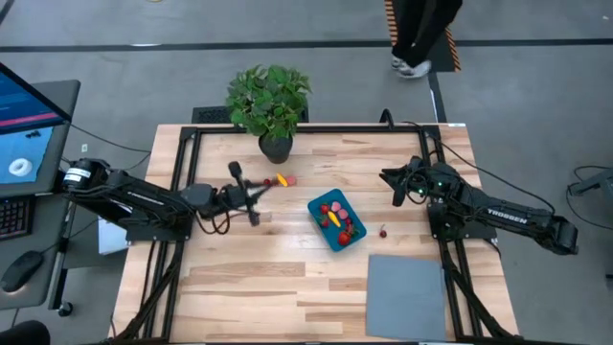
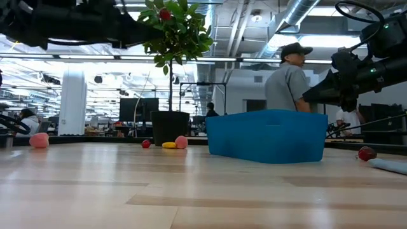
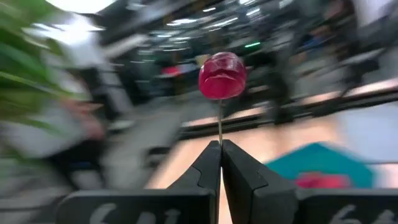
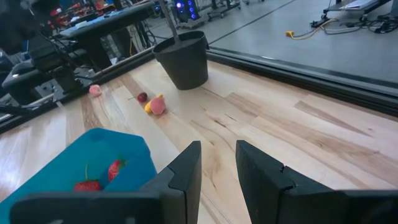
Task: Pick and placing Produce into tupperware
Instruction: Put the middle cherry into the blue bin
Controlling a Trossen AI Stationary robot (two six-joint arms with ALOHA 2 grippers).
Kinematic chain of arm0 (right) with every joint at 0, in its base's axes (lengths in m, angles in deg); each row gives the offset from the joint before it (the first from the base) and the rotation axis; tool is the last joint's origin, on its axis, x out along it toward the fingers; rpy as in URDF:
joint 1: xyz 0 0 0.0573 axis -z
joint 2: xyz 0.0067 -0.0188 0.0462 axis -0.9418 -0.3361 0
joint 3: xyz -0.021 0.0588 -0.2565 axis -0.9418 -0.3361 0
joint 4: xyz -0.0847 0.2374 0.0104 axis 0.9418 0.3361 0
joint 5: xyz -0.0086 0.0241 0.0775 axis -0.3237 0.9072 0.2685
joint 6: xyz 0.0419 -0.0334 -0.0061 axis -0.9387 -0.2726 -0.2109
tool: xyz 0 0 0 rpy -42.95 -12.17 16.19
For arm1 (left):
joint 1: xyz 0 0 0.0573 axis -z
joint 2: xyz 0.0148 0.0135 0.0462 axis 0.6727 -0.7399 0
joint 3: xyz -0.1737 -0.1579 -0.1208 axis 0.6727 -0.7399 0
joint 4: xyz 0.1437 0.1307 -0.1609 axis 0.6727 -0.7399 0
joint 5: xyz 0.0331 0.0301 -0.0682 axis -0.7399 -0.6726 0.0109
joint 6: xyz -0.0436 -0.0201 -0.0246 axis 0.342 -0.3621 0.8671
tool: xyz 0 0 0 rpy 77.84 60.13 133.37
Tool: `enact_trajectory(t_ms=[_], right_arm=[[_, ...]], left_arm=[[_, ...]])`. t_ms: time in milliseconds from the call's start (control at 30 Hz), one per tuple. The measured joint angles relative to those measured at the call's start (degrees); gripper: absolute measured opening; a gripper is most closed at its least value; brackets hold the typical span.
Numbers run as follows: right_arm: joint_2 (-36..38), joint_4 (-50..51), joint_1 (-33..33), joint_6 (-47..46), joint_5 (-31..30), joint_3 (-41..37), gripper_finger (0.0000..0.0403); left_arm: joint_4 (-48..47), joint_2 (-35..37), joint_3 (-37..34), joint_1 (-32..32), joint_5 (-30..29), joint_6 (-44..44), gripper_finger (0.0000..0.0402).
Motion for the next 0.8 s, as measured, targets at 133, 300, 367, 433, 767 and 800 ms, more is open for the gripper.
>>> enact_trajectory(t_ms=[133,300,367,433,767,800], right_arm=[[0.0,0.2,0.0,0.0,0.0,0.0,0.0123],[0.0,0.2,0.0,0.0,0.0,0.0,0.0123],[0.0,0.2,0.0,0.0,0.0,0.0,0.0123],[0.0,0.2,0.0,0.0,0.0,0.0,0.0123],[0.0,0.2,0.0,0.0,0.0,0.0,0.0123],[0.0,0.2,0.0,0.0,0.0,0.0,0.0123]], left_arm=[[0.0,0.0,1.8,0.3,-14.6,-13.2,0.0000],[-1.5,-0.1,2.2,0.4,-18.8,-29.8,0.0000],[-1.7,-0.1,2.2,0.6,-19.0,-33.5,0.0000],[-1.5,-0.1,2.2,1.0,-18.9,-34.6,0.0000],[0.1,-0.1,2.3,2.2,-14.8,-19.0,0.0000],[0.2,-0.1,2.6,2.2,-13.6,-12.8,0.0000]])
